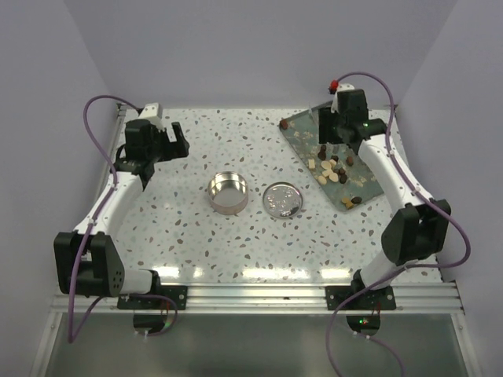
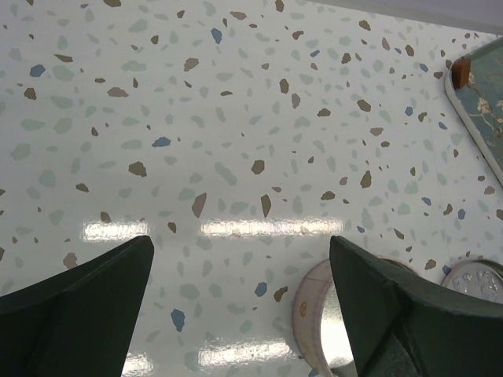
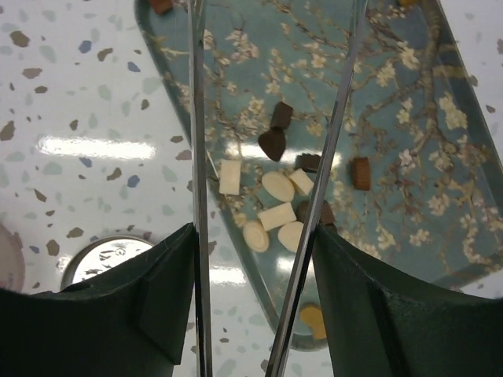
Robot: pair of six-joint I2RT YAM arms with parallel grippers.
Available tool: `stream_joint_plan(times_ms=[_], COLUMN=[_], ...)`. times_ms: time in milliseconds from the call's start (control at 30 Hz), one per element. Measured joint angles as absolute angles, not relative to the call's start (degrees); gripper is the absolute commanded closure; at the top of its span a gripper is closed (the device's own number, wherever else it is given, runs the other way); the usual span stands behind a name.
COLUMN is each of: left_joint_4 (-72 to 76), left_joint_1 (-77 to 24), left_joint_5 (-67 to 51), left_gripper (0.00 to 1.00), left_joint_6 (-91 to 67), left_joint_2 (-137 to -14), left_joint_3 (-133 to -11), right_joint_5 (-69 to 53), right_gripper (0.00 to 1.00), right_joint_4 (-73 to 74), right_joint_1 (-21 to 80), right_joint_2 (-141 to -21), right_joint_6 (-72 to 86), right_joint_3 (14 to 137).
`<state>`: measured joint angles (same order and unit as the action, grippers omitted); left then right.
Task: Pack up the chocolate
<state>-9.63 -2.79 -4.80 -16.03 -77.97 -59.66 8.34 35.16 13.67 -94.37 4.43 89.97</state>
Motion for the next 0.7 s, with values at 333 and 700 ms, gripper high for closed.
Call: stream_joint_plan(times_ms=[333, 700], left_joint_4=[-9.6, -9.6], left_joint_1=[-4.3, -4.8], left_joint_5=[-4.8, -5.0], left_gripper=[0.0, 0.0], left_joint_6=[-16.6, -17.1], left_joint_2=[-78.0, -78.0], left_joint_3=[-59.7, -59.7], right_joint_5=[9.5, 9.7], right_gripper=[0.41, 0.41], right_joint_4=[37.5, 41.6], right_joint_1=[11.8, 9.8], right_joint_2=[-88.8, -88.8], right_joint_6=[4.5, 5.8], right_joint_3=[80.6, 78.5])
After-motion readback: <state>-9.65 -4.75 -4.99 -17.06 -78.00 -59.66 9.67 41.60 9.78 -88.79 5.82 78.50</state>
